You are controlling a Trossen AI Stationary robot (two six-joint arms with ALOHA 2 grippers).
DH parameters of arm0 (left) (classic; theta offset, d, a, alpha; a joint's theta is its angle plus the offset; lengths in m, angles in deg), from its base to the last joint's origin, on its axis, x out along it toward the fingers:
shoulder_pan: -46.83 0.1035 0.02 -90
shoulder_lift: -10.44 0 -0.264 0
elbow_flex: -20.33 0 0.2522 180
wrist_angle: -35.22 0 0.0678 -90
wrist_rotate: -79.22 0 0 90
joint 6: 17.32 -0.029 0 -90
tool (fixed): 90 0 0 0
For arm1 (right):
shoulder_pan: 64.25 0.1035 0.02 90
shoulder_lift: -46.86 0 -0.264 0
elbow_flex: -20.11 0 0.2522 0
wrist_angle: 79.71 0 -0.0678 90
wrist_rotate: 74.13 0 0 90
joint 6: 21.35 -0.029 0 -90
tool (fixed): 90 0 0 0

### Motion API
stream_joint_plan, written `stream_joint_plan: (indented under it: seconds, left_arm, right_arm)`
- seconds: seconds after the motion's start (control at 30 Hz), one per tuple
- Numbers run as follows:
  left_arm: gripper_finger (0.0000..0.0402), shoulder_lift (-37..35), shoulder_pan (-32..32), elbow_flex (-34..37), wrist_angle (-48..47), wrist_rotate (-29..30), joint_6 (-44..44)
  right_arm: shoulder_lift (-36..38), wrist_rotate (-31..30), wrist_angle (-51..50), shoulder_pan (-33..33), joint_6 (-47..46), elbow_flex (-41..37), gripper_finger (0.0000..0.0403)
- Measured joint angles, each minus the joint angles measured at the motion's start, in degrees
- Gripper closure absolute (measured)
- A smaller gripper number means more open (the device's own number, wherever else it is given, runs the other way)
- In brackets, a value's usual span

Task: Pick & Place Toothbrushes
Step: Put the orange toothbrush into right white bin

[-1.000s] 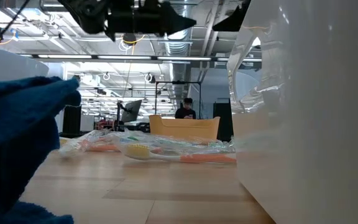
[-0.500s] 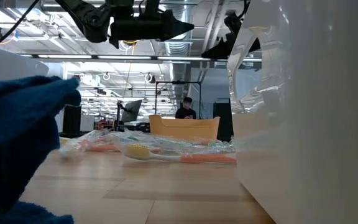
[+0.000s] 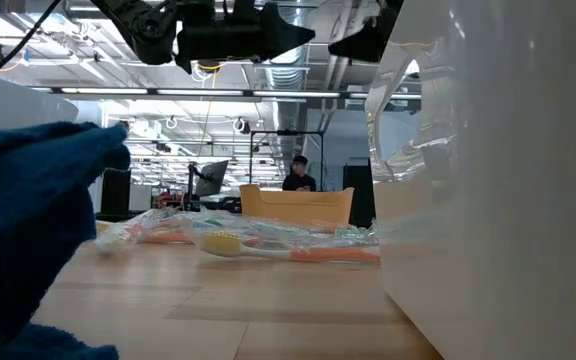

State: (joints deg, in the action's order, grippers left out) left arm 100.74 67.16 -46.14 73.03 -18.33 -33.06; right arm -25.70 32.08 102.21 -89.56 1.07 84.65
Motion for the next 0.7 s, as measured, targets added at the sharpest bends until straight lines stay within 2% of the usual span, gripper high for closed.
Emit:
stream_joint_plan:
  seconds: [0.23,0.47,0.6,0.7]
  left_arm:
    - [0.0298,-0.81,-5.44,0.0,0.2,-0.19,-0.44]
    - [0.0298,-4.87,-12.43,-0.02,-4.96,-2.9,-4.84]
    - [0.0298,-6.8,-15.19,-0.02,-7.19,-0.94,-4.91]
    - [0.0298,-7.48,-16.79,-0.02,-9.49,3.08,-4.71]
  right_arm:
    - [3.73,0.0,-0.58,4.75,-5.99,0.0,0.0295]
    - [7.27,0.0,-5.14,8.99,-9.97,0.04,0.0295]
    - [7.81,0.02,-5.58,11.28,-14.28,0.04,0.0295]
    - [7.7,0.02,-5.6,12.85,-17.71,0.04,0.0295]
